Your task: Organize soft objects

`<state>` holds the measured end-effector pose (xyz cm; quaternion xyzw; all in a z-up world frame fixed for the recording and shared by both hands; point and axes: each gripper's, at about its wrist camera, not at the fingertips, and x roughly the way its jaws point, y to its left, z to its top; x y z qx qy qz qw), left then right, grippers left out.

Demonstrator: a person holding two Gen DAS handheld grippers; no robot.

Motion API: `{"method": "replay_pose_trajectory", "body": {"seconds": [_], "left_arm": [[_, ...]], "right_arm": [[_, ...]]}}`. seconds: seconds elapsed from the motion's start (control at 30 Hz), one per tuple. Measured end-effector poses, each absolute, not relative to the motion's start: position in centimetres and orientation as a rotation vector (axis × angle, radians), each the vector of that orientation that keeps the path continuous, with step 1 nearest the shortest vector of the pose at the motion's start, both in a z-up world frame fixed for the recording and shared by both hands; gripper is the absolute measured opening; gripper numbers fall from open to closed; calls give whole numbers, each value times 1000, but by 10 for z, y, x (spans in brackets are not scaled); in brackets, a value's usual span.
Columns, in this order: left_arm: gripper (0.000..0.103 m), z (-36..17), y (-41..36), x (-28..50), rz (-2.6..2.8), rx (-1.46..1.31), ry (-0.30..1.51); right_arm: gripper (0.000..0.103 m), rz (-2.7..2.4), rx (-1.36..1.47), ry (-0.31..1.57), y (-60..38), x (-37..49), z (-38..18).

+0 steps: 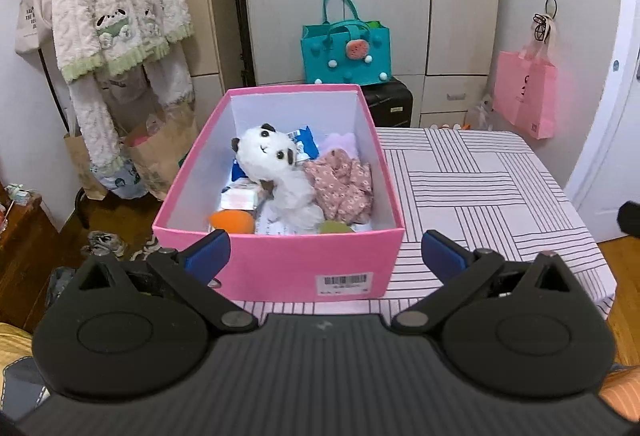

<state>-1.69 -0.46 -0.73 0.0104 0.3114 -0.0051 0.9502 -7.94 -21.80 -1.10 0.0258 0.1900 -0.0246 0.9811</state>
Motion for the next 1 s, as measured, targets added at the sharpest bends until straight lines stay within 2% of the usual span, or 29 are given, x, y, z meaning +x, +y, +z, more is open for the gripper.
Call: {"method": "replay_pose_trajectory", "body": {"seconds": [0.67,1.0], "left_arm": [[103,-12,-20,-25,10,48,616],[103,-19,-24,-27,-4,43,606]], "right_arm": [[103,-120,14,384,-215,-74,-25],[103,-87,7,312,-218,-86,-26]]}}
